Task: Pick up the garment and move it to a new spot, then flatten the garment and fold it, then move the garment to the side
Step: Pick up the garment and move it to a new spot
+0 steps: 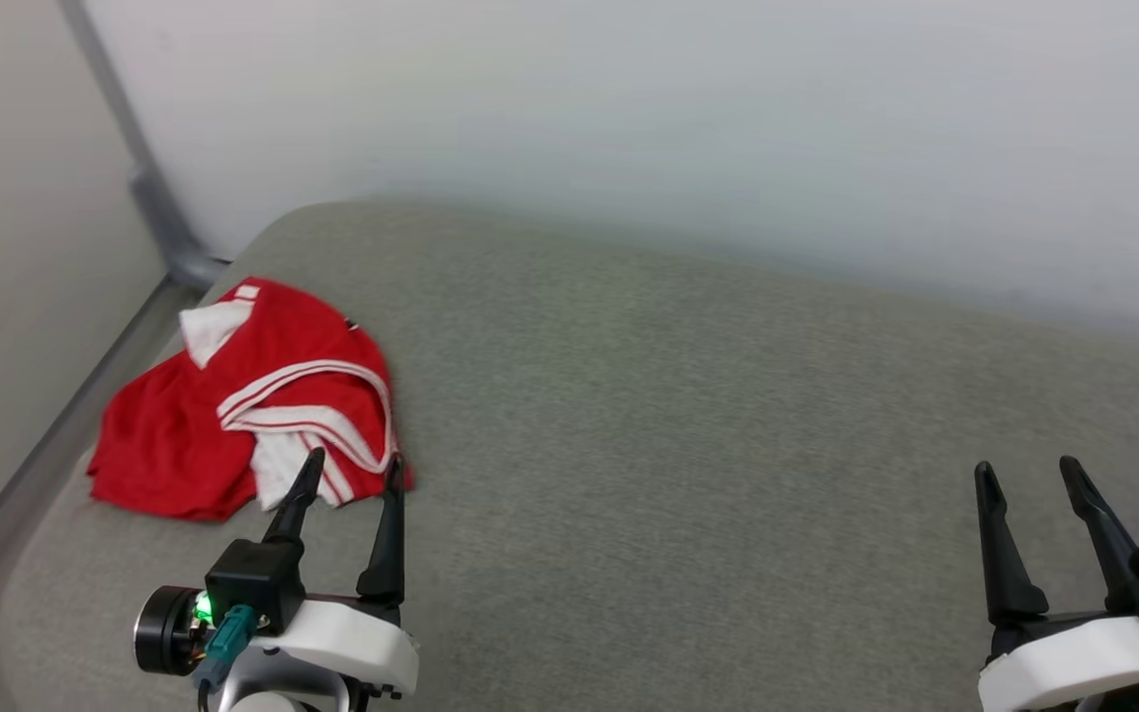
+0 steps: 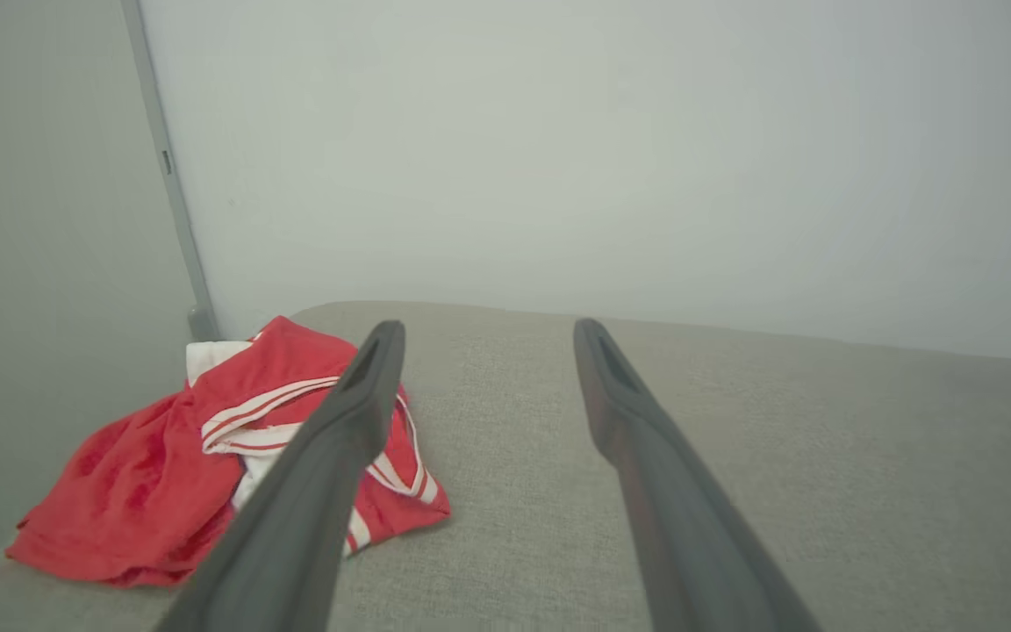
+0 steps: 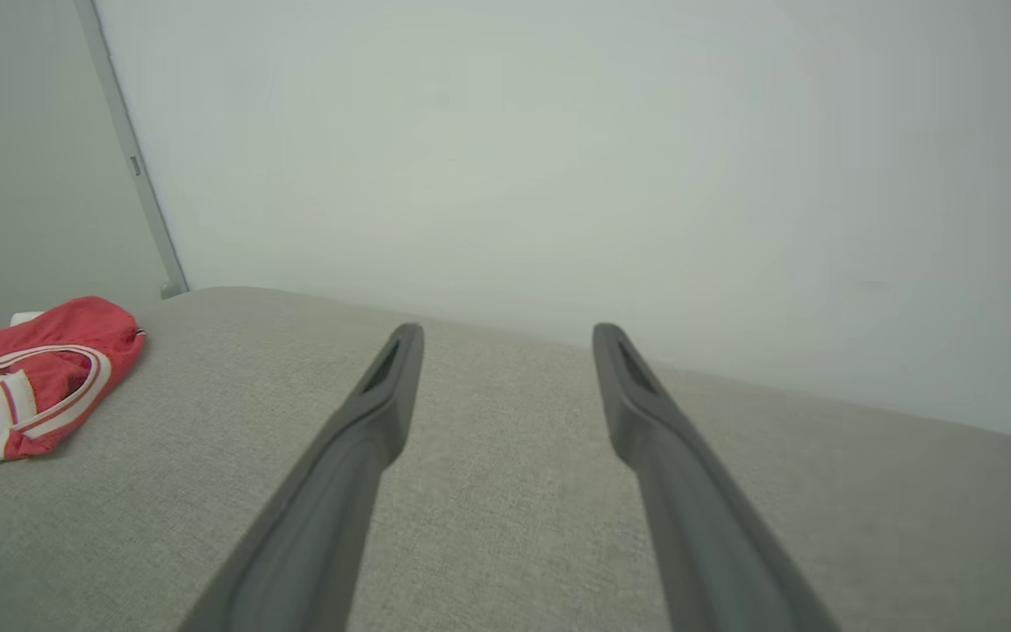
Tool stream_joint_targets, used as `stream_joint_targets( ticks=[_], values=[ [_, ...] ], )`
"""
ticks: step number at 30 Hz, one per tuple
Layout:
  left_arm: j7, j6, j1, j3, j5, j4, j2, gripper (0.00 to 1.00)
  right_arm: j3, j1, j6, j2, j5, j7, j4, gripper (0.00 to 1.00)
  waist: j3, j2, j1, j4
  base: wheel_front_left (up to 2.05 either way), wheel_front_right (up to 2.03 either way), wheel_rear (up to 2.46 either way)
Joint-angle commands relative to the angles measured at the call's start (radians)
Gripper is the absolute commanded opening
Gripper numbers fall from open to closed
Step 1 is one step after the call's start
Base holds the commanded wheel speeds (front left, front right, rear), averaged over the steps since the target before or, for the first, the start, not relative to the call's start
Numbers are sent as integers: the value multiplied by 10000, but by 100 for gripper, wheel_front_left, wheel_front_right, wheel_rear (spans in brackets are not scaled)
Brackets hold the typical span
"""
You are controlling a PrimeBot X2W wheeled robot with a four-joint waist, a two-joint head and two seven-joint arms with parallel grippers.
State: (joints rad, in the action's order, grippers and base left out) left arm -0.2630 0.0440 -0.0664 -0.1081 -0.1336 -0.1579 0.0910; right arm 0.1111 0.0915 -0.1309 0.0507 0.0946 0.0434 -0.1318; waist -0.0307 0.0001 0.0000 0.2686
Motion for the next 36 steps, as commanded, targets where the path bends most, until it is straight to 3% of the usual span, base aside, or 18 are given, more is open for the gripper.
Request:
stream_joint_targets(
  ticks=[1,9,17,26,36],
  values=[
    [-28,69,-88,81,-4,-13,0,100,-31,-129,5,-6,96,74,29,100,61,-1,0,632,0,0,0],
    [-26,137,-184,337,-104,-83,-46,100,-96,-276,5,-4,167,137,203,100,131,-1,0,1479,0,0,0],
    [-28,196,-300,577,-129,-135,-1,100,-128,-425,5,-5,237,113,343,100,216,-1,0,1676,0,0,0],
    [335,445,-1614,866,-625,-1058,274,100,-128,-810,5,-5,-49,-102,120,100,967,-1,0,1176,0,0,0],
    [3128,830,-4754,1042,-2338,-3300,1418,100,-230,-1443,5,-5,-336,-307,-265,100,2462,-1,0,105,0,0,0]
  ],
)
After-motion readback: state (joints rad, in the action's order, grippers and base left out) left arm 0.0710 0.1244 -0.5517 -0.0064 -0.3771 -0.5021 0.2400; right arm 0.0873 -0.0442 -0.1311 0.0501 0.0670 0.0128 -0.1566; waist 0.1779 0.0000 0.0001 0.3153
